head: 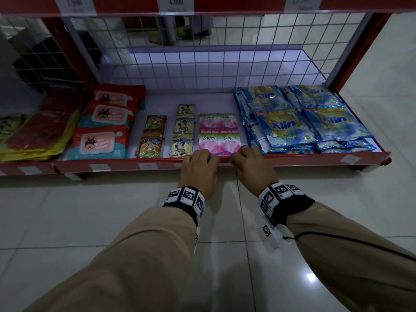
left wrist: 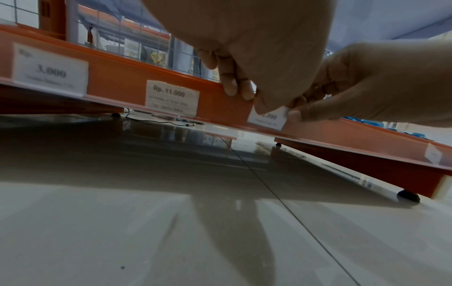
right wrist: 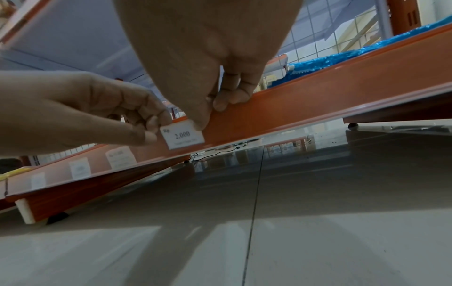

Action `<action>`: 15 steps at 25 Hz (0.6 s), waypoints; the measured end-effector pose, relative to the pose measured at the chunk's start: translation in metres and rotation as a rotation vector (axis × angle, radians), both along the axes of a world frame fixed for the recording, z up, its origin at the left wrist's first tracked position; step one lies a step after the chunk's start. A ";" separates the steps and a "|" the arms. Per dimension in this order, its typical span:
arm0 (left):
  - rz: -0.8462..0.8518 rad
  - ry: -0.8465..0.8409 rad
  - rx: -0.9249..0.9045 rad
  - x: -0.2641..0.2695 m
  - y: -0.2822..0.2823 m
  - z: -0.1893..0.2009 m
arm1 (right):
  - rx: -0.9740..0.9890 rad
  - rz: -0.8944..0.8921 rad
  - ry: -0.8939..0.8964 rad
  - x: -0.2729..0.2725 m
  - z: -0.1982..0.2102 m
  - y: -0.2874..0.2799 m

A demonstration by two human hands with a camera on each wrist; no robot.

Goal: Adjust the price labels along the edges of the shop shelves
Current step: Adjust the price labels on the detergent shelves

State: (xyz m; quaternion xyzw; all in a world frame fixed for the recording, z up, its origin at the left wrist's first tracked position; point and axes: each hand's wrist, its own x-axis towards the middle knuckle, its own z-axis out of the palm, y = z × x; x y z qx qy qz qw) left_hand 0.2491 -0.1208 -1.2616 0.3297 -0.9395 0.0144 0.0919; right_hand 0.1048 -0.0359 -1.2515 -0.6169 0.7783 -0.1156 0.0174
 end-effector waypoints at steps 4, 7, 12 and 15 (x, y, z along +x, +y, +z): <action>0.016 -0.017 0.000 -0.001 0.000 0.000 | 0.033 -0.002 -0.004 -0.002 0.004 -0.002; 0.009 -0.020 -0.011 0.000 0.001 -0.001 | 0.052 0.013 0.012 -0.002 0.005 0.000; 0.012 -0.007 -0.014 0.002 0.002 0.001 | -0.022 -0.001 -0.089 -0.004 0.008 0.003; 0.013 -0.038 -0.016 0.001 0.002 0.001 | -0.011 0.009 -0.064 -0.003 0.007 0.003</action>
